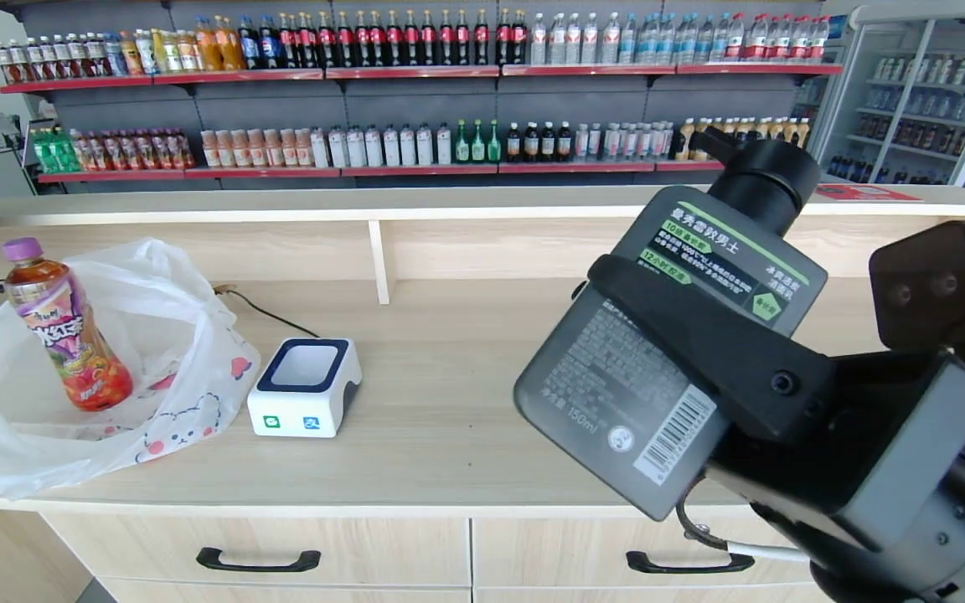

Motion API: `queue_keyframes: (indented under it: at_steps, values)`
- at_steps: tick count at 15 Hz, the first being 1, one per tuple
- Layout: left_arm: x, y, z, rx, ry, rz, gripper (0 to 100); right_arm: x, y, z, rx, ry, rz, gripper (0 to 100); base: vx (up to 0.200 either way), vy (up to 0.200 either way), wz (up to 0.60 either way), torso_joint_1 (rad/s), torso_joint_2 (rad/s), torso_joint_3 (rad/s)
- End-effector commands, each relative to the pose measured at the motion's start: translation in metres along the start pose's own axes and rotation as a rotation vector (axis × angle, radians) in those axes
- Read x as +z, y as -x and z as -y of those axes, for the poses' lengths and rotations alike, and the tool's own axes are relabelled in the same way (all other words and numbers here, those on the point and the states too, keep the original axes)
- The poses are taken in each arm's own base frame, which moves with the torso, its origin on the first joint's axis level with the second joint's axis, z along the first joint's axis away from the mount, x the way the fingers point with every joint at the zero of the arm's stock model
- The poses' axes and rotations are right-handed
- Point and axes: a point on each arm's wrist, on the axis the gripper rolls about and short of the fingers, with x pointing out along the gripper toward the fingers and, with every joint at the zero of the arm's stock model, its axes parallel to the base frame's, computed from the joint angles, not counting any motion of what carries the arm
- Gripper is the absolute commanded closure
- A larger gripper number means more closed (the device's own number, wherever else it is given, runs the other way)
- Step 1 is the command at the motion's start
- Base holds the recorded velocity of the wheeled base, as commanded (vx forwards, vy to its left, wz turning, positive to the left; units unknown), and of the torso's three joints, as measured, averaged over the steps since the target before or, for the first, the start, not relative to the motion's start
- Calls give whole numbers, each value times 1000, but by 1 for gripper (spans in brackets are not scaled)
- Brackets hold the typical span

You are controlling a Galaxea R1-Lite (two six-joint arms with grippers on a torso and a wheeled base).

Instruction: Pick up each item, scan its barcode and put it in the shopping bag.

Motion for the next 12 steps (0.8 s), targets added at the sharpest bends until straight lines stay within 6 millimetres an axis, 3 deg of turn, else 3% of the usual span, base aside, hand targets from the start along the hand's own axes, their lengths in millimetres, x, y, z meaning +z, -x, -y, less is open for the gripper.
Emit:
queue_keyframes:
  at_steps: [1, 12]
  values:
    - [0, 0, 0, 1, 0, 0, 0, 4, 3, -3, 9, -7, 12, 100, 0, 0, 0, 0, 0, 0]
    - [0, 0, 0, 1, 0, 0, 0, 7, 11, -3, -1, 23, 12, 100, 0, 0, 0, 0, 0, 0]
